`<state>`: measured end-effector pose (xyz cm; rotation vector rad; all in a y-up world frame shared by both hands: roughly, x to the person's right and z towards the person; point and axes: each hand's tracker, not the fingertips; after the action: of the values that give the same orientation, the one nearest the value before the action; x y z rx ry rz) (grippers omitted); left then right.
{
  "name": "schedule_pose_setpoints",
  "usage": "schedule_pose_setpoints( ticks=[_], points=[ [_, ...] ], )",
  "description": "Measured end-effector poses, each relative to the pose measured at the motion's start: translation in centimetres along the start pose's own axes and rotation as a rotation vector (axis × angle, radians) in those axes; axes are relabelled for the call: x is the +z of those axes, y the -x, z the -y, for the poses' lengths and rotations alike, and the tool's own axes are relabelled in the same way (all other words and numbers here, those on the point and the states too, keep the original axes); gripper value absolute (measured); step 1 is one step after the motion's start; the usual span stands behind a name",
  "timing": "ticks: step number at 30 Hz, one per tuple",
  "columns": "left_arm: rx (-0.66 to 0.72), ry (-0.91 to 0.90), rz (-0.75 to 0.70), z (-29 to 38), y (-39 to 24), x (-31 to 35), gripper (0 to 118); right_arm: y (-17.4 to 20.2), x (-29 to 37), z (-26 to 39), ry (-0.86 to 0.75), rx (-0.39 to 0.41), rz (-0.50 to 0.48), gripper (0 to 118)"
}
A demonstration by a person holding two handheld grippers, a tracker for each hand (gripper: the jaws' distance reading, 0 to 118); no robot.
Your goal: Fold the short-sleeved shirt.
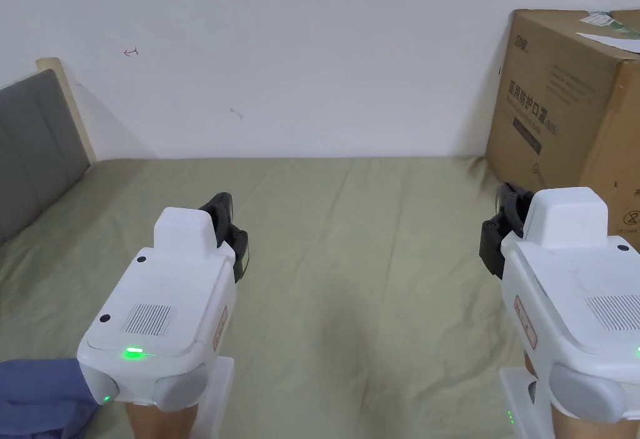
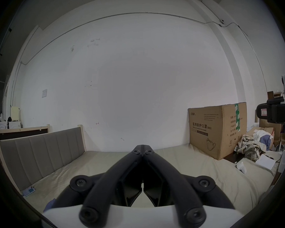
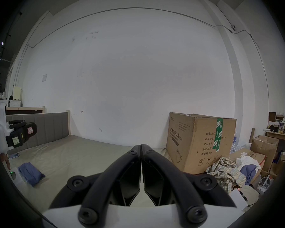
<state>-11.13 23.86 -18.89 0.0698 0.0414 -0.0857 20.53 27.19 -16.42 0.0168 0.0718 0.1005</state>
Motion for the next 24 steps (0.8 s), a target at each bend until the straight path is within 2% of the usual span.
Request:
schedule_pose_setpoints(
  ticks=[24],
  points=[
    [-0.012,0.015,-0.002,0.41,0.05,0.29,0,0.17,0.16,0.08,0.003,0.005,-0.006,0]
  ],
)
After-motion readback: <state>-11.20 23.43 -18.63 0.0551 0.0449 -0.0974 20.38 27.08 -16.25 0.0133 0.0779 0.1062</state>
